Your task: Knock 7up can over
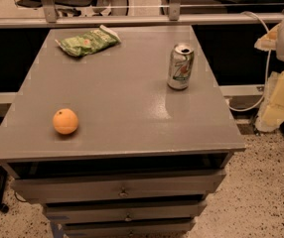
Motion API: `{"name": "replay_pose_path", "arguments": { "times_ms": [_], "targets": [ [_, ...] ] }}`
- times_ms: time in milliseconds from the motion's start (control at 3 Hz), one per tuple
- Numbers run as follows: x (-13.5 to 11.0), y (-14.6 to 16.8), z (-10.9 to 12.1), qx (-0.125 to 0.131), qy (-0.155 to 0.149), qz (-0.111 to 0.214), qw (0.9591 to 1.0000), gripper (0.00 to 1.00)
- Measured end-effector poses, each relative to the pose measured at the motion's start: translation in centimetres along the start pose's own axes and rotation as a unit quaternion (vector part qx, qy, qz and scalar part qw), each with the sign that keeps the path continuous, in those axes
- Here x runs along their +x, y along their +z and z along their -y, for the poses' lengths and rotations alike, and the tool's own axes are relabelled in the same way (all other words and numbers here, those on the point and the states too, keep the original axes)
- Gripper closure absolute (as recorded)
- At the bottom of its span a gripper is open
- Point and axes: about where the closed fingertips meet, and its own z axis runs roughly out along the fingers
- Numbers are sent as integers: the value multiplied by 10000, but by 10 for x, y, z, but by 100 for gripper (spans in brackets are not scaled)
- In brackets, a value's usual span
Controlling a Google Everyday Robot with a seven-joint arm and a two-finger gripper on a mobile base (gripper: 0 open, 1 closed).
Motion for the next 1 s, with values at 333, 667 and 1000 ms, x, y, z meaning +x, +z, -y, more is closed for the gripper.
{"name": "replay_pose_path", "arguments": {
  "times_ms": [333,667,1000],
  "targets": [
    [0,0,0,0,0,0,10000,0],
    [-2,6,6,31,14,198,9998,0],
    [-4,32,28,51,167,683,9975,0]
  ]
}}
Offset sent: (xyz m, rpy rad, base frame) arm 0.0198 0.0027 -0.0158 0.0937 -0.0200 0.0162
